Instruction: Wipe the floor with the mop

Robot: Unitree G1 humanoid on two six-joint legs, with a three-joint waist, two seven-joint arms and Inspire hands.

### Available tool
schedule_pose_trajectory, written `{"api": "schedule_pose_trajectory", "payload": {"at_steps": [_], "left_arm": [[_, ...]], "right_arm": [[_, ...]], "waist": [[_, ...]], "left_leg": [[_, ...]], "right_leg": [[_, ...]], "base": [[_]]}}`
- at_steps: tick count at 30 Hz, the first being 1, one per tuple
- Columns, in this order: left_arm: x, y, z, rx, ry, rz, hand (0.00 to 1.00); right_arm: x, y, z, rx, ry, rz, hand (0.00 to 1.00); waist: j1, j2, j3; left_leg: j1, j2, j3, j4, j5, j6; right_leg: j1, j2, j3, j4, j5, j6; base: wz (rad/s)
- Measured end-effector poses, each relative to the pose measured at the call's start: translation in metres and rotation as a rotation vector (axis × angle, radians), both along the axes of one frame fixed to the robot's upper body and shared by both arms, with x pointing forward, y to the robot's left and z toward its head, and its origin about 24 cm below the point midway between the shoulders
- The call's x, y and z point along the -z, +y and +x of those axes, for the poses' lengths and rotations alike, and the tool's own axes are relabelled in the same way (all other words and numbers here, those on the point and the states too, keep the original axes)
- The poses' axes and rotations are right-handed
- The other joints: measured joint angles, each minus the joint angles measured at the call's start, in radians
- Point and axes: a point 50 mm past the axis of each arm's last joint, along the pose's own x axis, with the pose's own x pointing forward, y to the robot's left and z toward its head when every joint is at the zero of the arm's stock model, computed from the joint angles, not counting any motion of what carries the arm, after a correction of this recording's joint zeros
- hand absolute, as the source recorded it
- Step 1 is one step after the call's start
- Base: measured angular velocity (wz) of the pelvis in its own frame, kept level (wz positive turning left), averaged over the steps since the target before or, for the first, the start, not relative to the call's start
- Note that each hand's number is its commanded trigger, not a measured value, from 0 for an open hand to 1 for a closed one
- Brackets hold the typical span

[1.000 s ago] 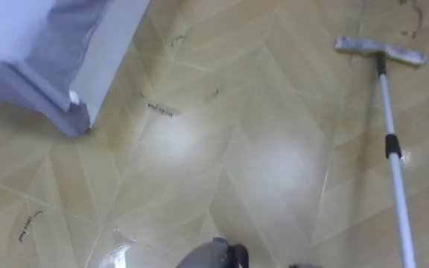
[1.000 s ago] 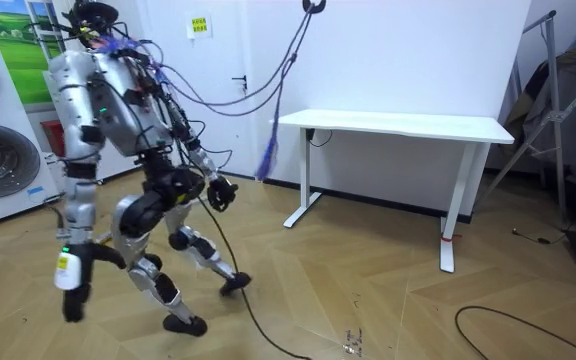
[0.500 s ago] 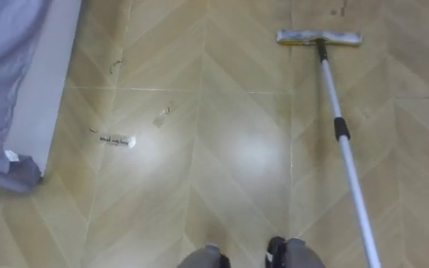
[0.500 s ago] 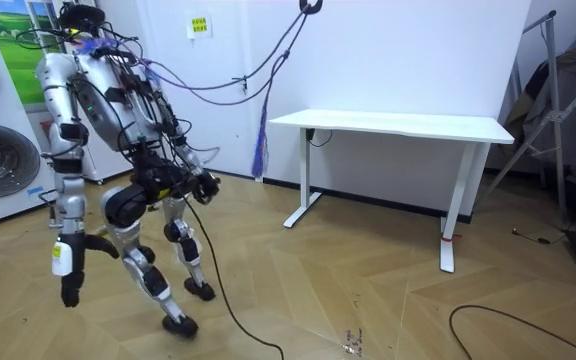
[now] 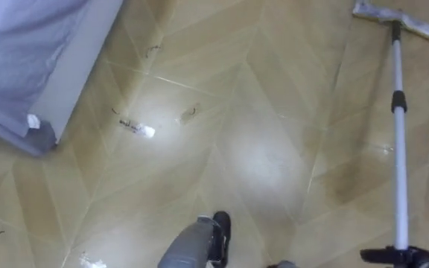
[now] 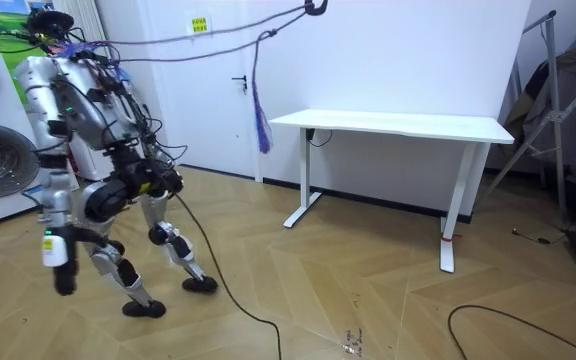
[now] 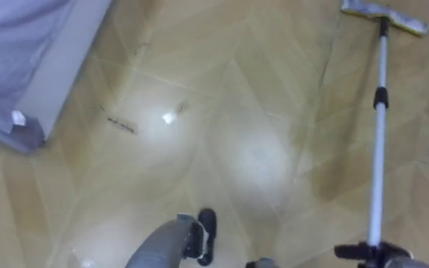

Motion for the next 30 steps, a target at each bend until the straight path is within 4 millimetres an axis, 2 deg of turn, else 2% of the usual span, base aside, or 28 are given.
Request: {"api": "schedule_pose_trajectory", "payload": {"at_steps": [1, 2, 3, 4, 5, 6, 7, 8, 9, 10, 12, 14, 15, 16, 17, 18, 19, 20, 21, 22, 23, 24, 25, 26, 27, 28, 29, 30], "left_arm": [[0.0, -0.005, 0.007, 0.008, -0.021, -0.008, 0.0], [-0.001, -0.007, 0.012, 0.009, -0.037, -0.011, 0.0], [-0.002, -0.009, 0.018, 0.01, -0.063, -0.012, 0.0], [-0.003, -0.011, 0.022, 0.01, -0.082, -0.006, 0.0], [-0.002, -0.013, 0.022, 0.008, -0.083, -0.006, 0.0], [0.0, -0.017, 0.02, -0.001, -0.077, -0.016, 0.0], [0.002, -0.021, 0.015, -0.009, -0.065, -0.02, 0.0], [0.002, -0.022, 0.012, -0.013, -0.059, -0.016, 0.0], [0.003, -0.02, 0.007, -0.019, -0.049, -0.007, 0.0], [0.004, -0.022, 0.006, -0.02, -0.044, -0.015, 0.0], [0.003, -0.021, 0.006, -0.032, -0.047, -0.02, 0.0], [0.003, -0.016, 0.005, -0.046, -0.041, -0.013, 0.0], [0.002, -0.012, 0.004, -0.056, -0.036, -0.006, 0.0], [0.001, -0.007, 0.003, -0.066, -0.031, 0.003, 0.0], [0.001, -0.003, 0.001, -0.072, -0.028, 0.011, 0.0], [-0.001, 0.005, -0.003, -0.079, -0.023, 0.03, 0.0], [-0.003, 0.013, -0.01, -0.072, -0.005, 0.059, 0.0], [-0.003, 0.016, -0.013, -0.07, 0.002, 0.068, 0.0], [-0.003, 0.018, -0.017, -0.07, 0.011, 0.075, 0.0], [-0.003, 0.017, -0.02, -0.067, 0.018, 0.066, 0.0], [-0.003, 0.017, -0.021, -0.063, 0.022, 0.059, 0.0], [-0.002, 0.016, -0.021, -0.05, 0.027, 0.055, 0.0], [-0.002, 0.014, -0.024, -0.039, 0.036, 0.043, 0.0], [-0.002, 0.014, -0.024, -0.033, 0.037, 0.034, 0.0], [-0.002, 0.014, -0.022, -0.018, 0.034, 0.024, 0.0], [-0.002, 0.01, -0.018, -0.012, 0.03, 0.011, 0.0], [-0.002, 0.009, -0.014, -0.006, 0.024, 0.008, 0.0], [-0.002, 0.006, -0.008, 0.001, 0.01, 0.002, 0.0]], "right_arm": [[0.004, 0.0, -0.017, 0.011, 0.043, -0.007, 1.0], [0.007, 0.002, -0.023, 0.013, 0.062, -0.01, 1.0], [0.012, 0.007, -0.037, 0.001, 0.109, -0.017, 1.0], [0.018, 0.015, -0.048, -0.007, 0.145, -0.016, 1.0], [0.02, 0.019, -0.052, -0.015, 0.161, -0.015, 1.0], [0.025, 0.026, -0.059, -0.034, 0.187, -0.011, 1.0], [0.029, 0.034, -0.066, -0.051, 0.21, -0.005, 1.0], [0.031, 0.038, -0.068, -0.063, 0.219, -0.001, 1.0], [0.034, 0.047, -0.068, -0.091, 0.226, 0.009, 1.0], [0.035, 0.05, -0.067, -0.105, 0.221, 0.014, 1.0], [0.035, 0.05, -0.058, -0.105, 0.21, 0.023, 1.0], [0.031, 0.046, -0.044, -0.106, 0.192, 0.025, 1.0], [0.025, 0.039, -0.029, -0.111, 0.166, 0.019, 1.0], [0.016, 0.028, -0.01, -0.115, 0.139, 0.003, 1.0], [0.011, 0.023, 0.001, -0.124, 0.118, -0.011, 1.0], [0.0, 0.015, 0.024, -0.153, 0.071, -0.041, 1.0], [-0.014, 0.01, 0.053, -0.19, 0.007, -0.069, 1.0], [-0.021, 0.008, 0.066, -0.213, -0.028, -0.081, 1.0], [-0.031, 0.005, 0.083, -0.25, -0.083, -0.104, 1.0], [-0.042, 0.002, 0.099, -0.271, -0.144, -0.115, 1.0], [-0.046, 0.002, 0.105, -0.271, -0.164, -0.116, 1.0], [-0.05, 0.003, 0.114, -0.267, -0.194, -0.11, 1.0], [-0.05, 0.004, 0.114, -0.253, -0.208, -0.097, 1.0], [-0.049, 0.004, 0.111, -0.245, -0.203, -0.092, 1.0], [-0.041, 0.003, 0.099, -0.226, -0.176, -0.077, 1.0], [-0.033, 0.0, 0.082, -0.205, -0.139, -0.07, 1.0], [-0.029, 0.0, 0.073, -0.194, -0.117, -0.065, 1.0], [-0.019, -0.001, 0.053, -0.155, -0.079, -0.043, 1.0]], "waist": [[-0.016, 0.023, -0.0089], [-0.025, 0.035, -0.0078], [-0.045, 0.055, -0.0101], [-0.053, 0.061, -0.0083], [-0.06, 0.064, -0.0077], [-0.073, 0.075, -0.0037], [-0.087, 0.083, -0.0032], [-0.091, 0.081, -0.0017], [-0.111, 0.07, 0.0054], [-0.123, 0.085, 0.0003], [-0.116, 0.088, -0.0008], [-0.099, 0.067, 0.0013], [-0.087, 0.047, 0.0044], [-0.07, 0.035, 0.0091], [-0.054, 0.019, 0.011], [-0.03, -0.01, 0.0128], [-0.028, -0.033, 0.0098], [-0.026, -0.052, 0.0176], [-0.015, -0.059, 0.0196], [0.004, -0.065, 0.0244], [0.015, -0.071, 0.0276], [0.026, -0.08, 0.0281], [0.024, -0.079, 0.0268], [0.022, -0.075, 0.0249], [0.018, -0.083, 0.022], [0.002, -0.071, 0.0203], [-0.002, -0.067, 0.0202], [-0.001, -0.06, 0.0164]], "left_leg": [[0.01, -0.005, 0.006, -0.002, -0.017, 0.008], [0.015, -0.007, 0.003, -0.003, -0.022, 0.011], [0.02, -0.022, -0.031, -0.011, -0.029, 0.011], [0.026, -0.037, -0.061, -0.023, -0.03, 0.008], [0.033, -0.041, -0.071, -0.03, -0.03, 0.007], [0.053, -0.059, -0.116, -0.045, -0.029, -0.001], [0.078, -0.074, -0.159, -0.059, -0.03, -0.014], [0.089, -0.077, -0.171, -0.064, -0.035, -0.023], [0.106, -0.087, -0.185, -0.069, -0.047, -0.041], [0.108, -0.079, -0.19, -0.069, -0.053, -0.049], [0.116, -0.068, -0.186, -0.06, -0.058, -0.059], [0.122, -0.06, -0.186, -0.025, -0.062, -0.069], [0.104, -0.06, -0.184, 0.041, -0.064, -0.081], [0.057, -0.048, -0.182, 0.152, -0.047, -0.11], [0.029, -0.037, -0.179, 0.216, -0.031, -0.136], [-0.026, -0.016, -0.165, 0.341, 0.022, -0.172], [-0.081, -0.007, -0.156, 0.44, 0.104, -0.172], [-0.1, -0.001, -0.153, 0.477, 0.141, -0.173], [-0.122, 0.011, -0.152, 0.502, 0.156, -0.173], [-0.14, 0.043, -0.149, 0.468, 0.138, -0.157], [-0.144, 0.055, -0.146, 0.427, 0.124, -0.157], [-0.141, 0.07, -0.14, 0.297, 0.105, -0.152], [-0.126, 0.07, -0.138, 0.126, 0.098, -0.149], [-0.117, 0.068, -0.137, 0.041, 0.101, -0.142], [-0.109, 0.06, -0.103, 0.011, 0.109, -0.109], [-0.09, 0.043, -0.083, 0.006, 0.093, -0.081], [-0.078, 0.033, -0.073, 0.008, 0.082, -0.064], [-0.048, 0.015, -0.055, 0.016, 0.052, -0.044]], "right_leg": [[-0.02, 0.002, 0.009, 0.042, 0.038, 0.012], [-0.031, 0.002, 0.011, 0.063, 0.061, 0.014], [-0.062, 0.003, 0.023, 0.089, 0.079, 0.016], [-0.113, 0.001, 0.039, 0.095, 0.074, 0.011], [-0.137, 0.0, 0.04, 0.087, 0.071, 0.014], [-0.172, 0.002, 0.048, 0.043, 0.069, 0.016], [-0.169, 0.0, 0.051, -0.07, 0.072, 0.014], [-0.159, 0.002, 0.058, -0.139, 0.083, 0.011], [-0.148, 0.002, 0.051, -0.219, 0.14, -0.002], [-0.136, -0.002, 0.014, -0.226, 0.141, -0.011], [-0.121, -0.003, -0.028, -0.235, 0.14, -0.028], [-0.114, -0.011, -0.048, -0.207, 0.116, -0.045], [-0.114, -0.019, -0.06, -0.179, 0.088, -0.051], [-0.117, -0.021, -0.063, -0.145, 0.063, -0.062], [-0.121, -0.015, -0.06, -0.12, 0.047, -0.069], [-0.125, -0.011, -0.058, -0.074, 0.018, -0.082], [-0.122, -0.011, -0.056, -0.039, -0.011, -0.087], [-0.115, -0.01, -0.057, -0.028, -0.022, -0.089], [-0.099, -0.007, -0.062, -0.02, -0.037, -0.092], [-0.078, 0.001, -0.074, -0.024, -0.045, -0.095], [-0.07, 0.002, -0.076, -0.028, -0.047, -0.093], [-0.056, 0.001, -0.077, -0.039, -0.053, -0.081], [-0.035, 0.001, -0.074, -0.061, -0.061, -0.068], [-0.022, -0.001, -0.075, -0.074, -0.067, -0.06], [-0.001, -0.027, -0.076, -0.096, -0.081, -0.039], [0.034, -0.048, -0.076, -0.119, -0.087, -0.018], [0.041, -0.056, -0.072, -0.113, -0.085, -0.013], [0.052, -0.07, -0.053, -0.077, -0.069, 0.008]], "base": [[-0.22], [-0.18], [-0.41], [-0.54], [-0.76], [-0.75], [-0.72], [-0.59], [-0.32], [-0.19], [-0.04], [0.07], [0.18], [0.09], [-0.09], [-0.03], [0.06], [0.21], [0.15], [0.11], [0.06], [0.19], [0.29], [0.55], [0.77], [0.8], [0.59], [0.25]]}}
